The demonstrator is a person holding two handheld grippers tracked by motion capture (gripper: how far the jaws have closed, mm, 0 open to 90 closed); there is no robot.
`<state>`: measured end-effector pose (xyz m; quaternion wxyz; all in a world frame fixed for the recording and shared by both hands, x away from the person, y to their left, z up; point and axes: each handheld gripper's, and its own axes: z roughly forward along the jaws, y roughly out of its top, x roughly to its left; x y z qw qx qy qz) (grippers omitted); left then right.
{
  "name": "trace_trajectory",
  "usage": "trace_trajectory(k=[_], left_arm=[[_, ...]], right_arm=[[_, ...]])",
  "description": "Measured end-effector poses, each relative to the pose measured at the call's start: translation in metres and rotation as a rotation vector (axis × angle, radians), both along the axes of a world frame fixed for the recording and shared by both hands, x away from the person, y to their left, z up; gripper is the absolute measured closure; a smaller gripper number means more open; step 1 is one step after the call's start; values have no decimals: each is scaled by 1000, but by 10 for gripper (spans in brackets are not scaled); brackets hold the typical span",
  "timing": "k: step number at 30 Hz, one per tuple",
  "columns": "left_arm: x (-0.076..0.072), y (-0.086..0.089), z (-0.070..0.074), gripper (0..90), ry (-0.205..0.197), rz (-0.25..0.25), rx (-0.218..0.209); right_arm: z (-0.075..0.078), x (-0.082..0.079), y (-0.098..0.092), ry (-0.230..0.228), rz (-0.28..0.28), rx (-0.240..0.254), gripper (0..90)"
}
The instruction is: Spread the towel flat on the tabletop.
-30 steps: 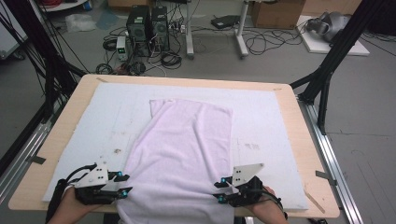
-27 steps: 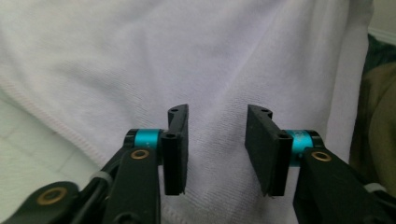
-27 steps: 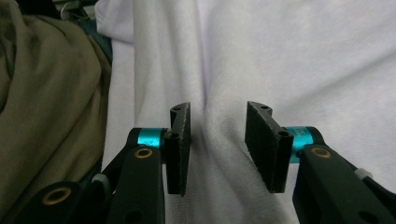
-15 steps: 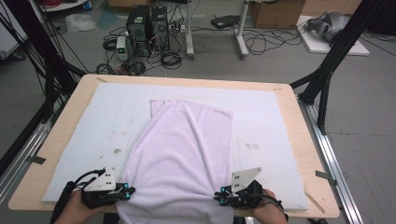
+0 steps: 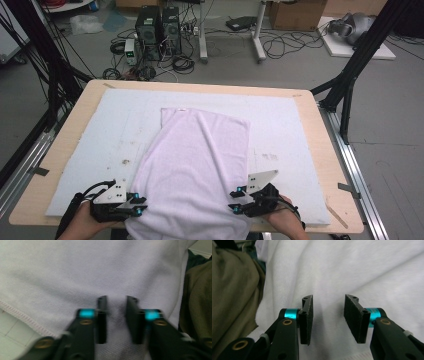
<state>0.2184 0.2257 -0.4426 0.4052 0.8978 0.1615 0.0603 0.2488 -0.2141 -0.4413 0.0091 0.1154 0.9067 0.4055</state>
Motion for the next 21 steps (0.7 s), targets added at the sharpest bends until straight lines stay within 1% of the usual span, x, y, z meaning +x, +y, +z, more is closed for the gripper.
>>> trace_trajectory(k=[1, 2, 3, 4, 5, 7, 8, 9, 11, 12, 14, 15, 16, 17, 18, 19, 21], left_arm=[[-1, 0, 1, 864, -8, 0, 7], [-2, 0, 1, 875, -11, 2, 14], [-4, 0, 2, 879, -16, 2, 20], [-6, 1, 2, 881, -22, -4, 28], [-8, 2, 2, 883, -16, 1, 19], [-14, 6, 3, 884, -14, 7, 4], [-17, 8, 4, 886, -19, 0, 7], [-21, 9, 5, 886, -11, 2, -4], [-30, 10, 8, 886, 2, -16, -14], [-33, 10, 9, 886, 3, -24, -14], [-39, 10, 11, 881, -6, -45, -16], [-38, 10, 12, 868, -12, -43, -28], [-37, 9, 13, 770, -16, -25, -29], [-33, 9, 15, 692, -22, -9, -27], [-29, 9, 15, 669, -27, 4, -40], [-24, 9, 16, 656, -41, 9, -36], [-13, 7, 16, 604, -46, 31, -38]], right_arm=[[-3, -1, 4, 2, 12, -24, 603], [-3, -1, 6, -17, 14, -22, 659], [-3, -1, 6, -19, 9, -26, 726], [-2, -1, 6, -21, 11, -29, 827], [-2, -1, 6, -24, 26, -30, 861], [-2, -2, 6, -41, 32, -36, 878], [-1, -3, 5, -29, 40, -37, 880], [0, -5, 4, -26, 42, -41, 880], [4, -9, -1, -14, 67, -21, 882], [7, -13, -3, -5, 81, -6, 879], [11, -19, -6, -1, 98, 15, 859], [14, -22, -8, -4, 90, 25, 816], [16, -21, -10, -7, 62, 37, 761], [17, -19, -12, -12, 43, 40, 728], [18, -16, -13, -21, 20, 36, 720], [18, -12, -14, -22, 8, 33, 709], [16, -4, -12, -32, -18, 36, 677]])
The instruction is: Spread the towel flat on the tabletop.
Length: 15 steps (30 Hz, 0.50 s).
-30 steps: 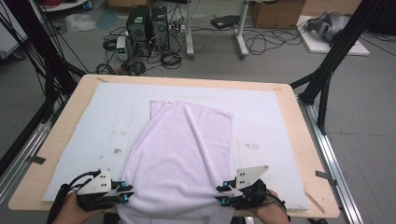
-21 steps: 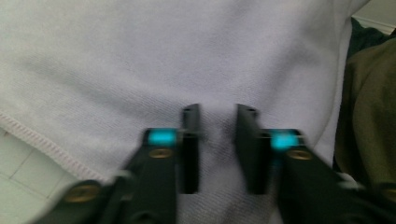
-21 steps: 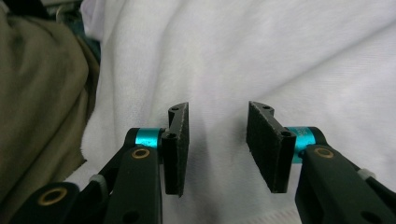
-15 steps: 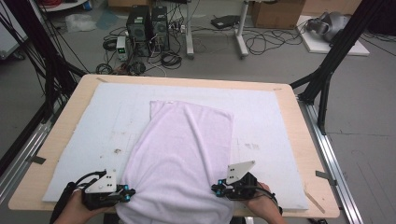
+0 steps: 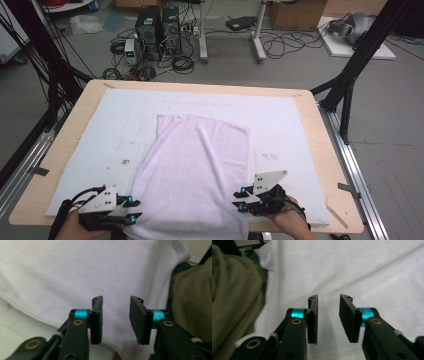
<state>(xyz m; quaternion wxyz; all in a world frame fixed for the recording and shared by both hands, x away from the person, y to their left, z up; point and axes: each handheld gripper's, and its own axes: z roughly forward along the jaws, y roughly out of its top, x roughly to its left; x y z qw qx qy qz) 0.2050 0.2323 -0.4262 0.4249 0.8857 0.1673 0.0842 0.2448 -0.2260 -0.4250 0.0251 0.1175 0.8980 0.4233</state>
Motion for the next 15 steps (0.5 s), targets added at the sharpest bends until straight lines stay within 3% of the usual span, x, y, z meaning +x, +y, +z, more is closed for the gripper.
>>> trace_trajectory(k=[4, 6, 7, 9, 10, 15], left_arm=[[17, -7, -9, 575, 26, 11, 21], [21, -11, -18, 568, 54, -8, 41], [19, -11, -19, 571, 32, -2, 26], [20, -8, -17, 706, 36, -7, 32], [20, -8, -17, 849, 39, -11, 33], [14, -6, -16, 883, 26, -7, 38]], right_arm=[[-7, 15, 9, -6, -16, -19, 628], [-11, 20, 14, 8, -22, -32, 610], [-13, 21, 16, 12, -24, -43, 609], [-15, 22, 21, -2, -22, -62, 609], [-16, 23, 24, 0, -17, -68, 606], [-18, 20, 27, -5, -12, -79, 612]])
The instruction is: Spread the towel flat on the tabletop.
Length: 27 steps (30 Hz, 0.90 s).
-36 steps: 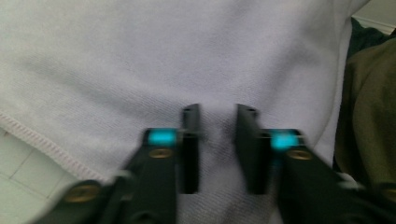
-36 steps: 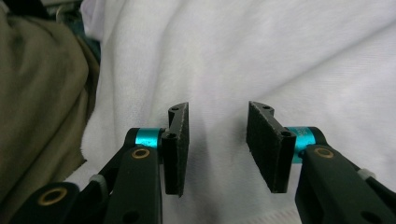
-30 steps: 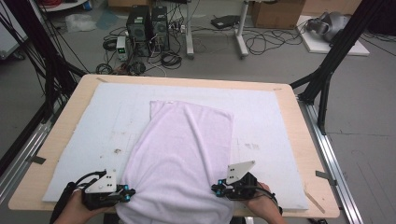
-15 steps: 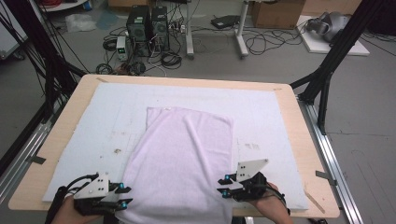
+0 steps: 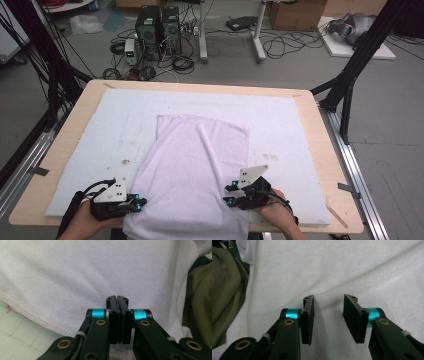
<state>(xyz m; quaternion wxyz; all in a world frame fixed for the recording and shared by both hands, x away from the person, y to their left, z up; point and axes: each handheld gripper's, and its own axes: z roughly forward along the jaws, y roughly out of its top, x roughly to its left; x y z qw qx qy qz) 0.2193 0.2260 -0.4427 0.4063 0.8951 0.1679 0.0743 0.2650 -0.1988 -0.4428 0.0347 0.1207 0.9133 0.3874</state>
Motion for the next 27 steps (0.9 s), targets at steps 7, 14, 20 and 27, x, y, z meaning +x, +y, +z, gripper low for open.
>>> trace_trajectory(k=[7, 14, 20, 27], left_arm=[[-12, 9, 2, 882, 1, -4, -15], [20, 16, 28, 672, -51, 96, -90], [73, 10, 48, 649, -89, 178, -135], [132, -1, 61, 746, -84, 209, -122]], right_arm=[[0, -1, -5, 10, 3, 15, 603], [9, 10, -8, -22, -30, 28, 590], [16, 32, -11, -38, -73, 39, 585], [27, 62, -24, -48, -135, 61, 568]])
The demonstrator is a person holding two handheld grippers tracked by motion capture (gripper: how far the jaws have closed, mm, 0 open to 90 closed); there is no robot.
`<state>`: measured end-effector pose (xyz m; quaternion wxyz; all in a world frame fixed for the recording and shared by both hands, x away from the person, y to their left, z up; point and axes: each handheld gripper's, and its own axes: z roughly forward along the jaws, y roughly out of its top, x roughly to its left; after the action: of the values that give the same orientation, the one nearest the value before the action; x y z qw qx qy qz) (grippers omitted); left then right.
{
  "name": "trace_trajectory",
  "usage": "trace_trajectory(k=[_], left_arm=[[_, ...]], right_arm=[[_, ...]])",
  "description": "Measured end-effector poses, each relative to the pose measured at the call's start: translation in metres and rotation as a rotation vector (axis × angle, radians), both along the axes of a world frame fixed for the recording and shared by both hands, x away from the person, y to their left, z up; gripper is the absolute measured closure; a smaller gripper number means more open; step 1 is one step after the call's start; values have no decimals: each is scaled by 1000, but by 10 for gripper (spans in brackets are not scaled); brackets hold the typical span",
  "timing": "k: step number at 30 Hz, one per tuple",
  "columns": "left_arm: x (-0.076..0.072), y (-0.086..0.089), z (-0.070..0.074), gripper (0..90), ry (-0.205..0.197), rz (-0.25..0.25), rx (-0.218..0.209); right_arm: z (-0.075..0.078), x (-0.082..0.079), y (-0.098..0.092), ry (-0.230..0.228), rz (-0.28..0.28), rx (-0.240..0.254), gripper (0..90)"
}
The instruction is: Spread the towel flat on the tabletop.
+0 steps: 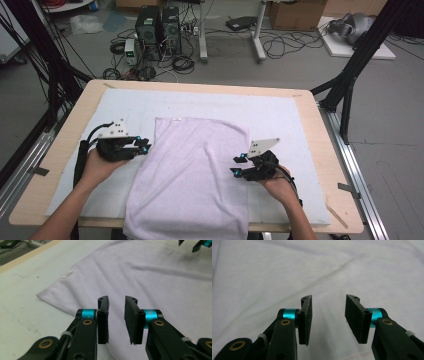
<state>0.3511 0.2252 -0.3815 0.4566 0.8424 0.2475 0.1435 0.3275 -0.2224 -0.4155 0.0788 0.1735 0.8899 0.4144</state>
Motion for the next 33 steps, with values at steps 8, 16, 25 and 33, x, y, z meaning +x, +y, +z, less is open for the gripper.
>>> trace_trajectory(k=[8, 16, 25, 33], left_arm=[[58, -8, -19, 748, 50, 108, 52], [81, -19, -50, 670, 109, 199, 123], [84, -23, -53, 873, 71, 259, 219], [80, 0, -38, 704, 67, 289, 180]], right_arm=[[11, 24, -6, -21, -40, 21, 558], [2, 32, -6, 6, -44, 2, 529], [-2, 35, -1, 17, -40, -7, 519], [-5, 38, -5, 24, -64, -13, 521]])
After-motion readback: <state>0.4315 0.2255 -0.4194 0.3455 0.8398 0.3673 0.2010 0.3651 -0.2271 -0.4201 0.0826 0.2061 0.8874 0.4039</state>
